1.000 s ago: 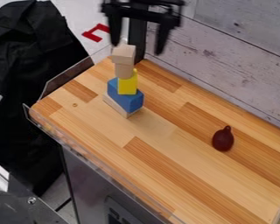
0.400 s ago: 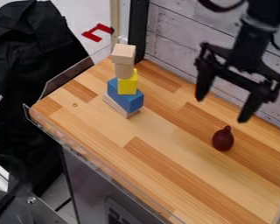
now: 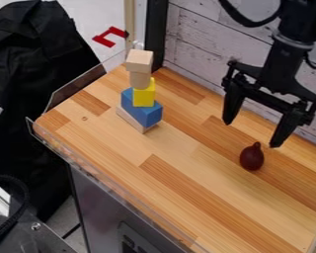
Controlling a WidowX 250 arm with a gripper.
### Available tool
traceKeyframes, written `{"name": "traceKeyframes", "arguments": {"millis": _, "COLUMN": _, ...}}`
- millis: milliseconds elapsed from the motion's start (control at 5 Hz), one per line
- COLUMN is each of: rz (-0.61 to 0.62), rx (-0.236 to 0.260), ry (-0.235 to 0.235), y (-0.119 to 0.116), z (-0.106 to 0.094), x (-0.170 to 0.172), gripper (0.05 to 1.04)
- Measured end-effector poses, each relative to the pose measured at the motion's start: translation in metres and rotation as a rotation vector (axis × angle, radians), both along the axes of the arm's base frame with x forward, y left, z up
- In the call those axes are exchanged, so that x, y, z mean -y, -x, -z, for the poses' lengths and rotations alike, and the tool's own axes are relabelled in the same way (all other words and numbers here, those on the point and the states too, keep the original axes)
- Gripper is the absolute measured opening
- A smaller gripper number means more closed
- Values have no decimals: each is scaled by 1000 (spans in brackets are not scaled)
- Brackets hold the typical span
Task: Put the cube on top of the cylinder
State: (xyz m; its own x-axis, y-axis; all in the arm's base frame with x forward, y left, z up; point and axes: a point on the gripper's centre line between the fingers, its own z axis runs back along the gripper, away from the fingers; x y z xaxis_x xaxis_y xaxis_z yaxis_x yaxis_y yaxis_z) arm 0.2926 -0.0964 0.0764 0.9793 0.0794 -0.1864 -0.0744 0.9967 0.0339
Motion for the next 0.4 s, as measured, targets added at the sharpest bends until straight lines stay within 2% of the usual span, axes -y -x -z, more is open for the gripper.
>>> {"name": "traceKeyframes", "arguments": {"millis": 200, "rz": -18, "rx": 11, "ry": -17, "y": 3, "z": 0, "x": -8, "gripper": 1001}}
{"name": "traceKeyframes", "arguments": {"millis": 400, "rz": -41, "rx": 33, "ry": -12, "y": 5, "z": -8, "x": -15, "gripper": 1001}}
